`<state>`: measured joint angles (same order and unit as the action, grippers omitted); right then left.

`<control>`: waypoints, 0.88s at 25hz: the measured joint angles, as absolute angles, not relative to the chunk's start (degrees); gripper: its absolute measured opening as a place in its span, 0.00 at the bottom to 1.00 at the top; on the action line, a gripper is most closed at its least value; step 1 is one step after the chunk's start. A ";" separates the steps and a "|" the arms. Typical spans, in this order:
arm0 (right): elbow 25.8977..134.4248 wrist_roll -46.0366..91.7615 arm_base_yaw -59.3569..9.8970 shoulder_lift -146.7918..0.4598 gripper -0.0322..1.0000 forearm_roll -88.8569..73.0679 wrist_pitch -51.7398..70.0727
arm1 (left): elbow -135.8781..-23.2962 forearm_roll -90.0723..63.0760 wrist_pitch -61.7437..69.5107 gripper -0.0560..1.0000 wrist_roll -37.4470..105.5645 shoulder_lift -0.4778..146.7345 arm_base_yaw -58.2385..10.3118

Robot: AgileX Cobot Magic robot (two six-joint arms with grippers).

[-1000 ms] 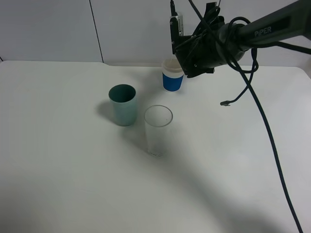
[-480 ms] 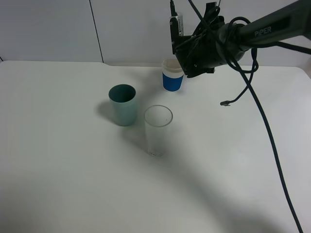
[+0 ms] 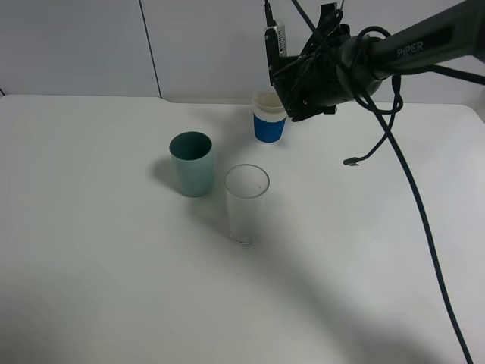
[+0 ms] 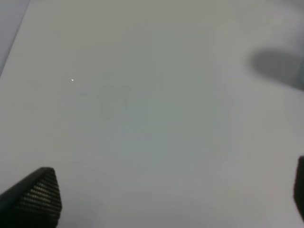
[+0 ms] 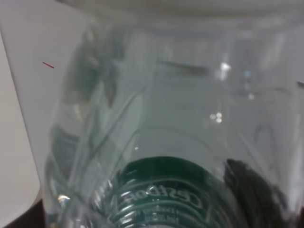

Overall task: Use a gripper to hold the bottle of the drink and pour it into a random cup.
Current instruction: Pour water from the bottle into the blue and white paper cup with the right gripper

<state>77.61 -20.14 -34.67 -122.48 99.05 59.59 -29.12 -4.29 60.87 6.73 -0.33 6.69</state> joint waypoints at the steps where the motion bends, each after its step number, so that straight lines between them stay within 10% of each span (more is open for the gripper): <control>1: 77.61 -20.14 -34.67 -122.48 0.57 99.05 59.64 | -29.12 -4.29 60.87 0.99 6.73 -0.33 6.69; 22: 77.61 -19.09 -34.67 -122.48 0.57 99.05 60.12 | -29.12 -4.29 60.87 0.99 6.73 -0.33 6.69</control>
<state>77.61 -19.09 -34.67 -122.48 99.05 60.12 -29.12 -4.29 60.87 6.73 -0.33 6.69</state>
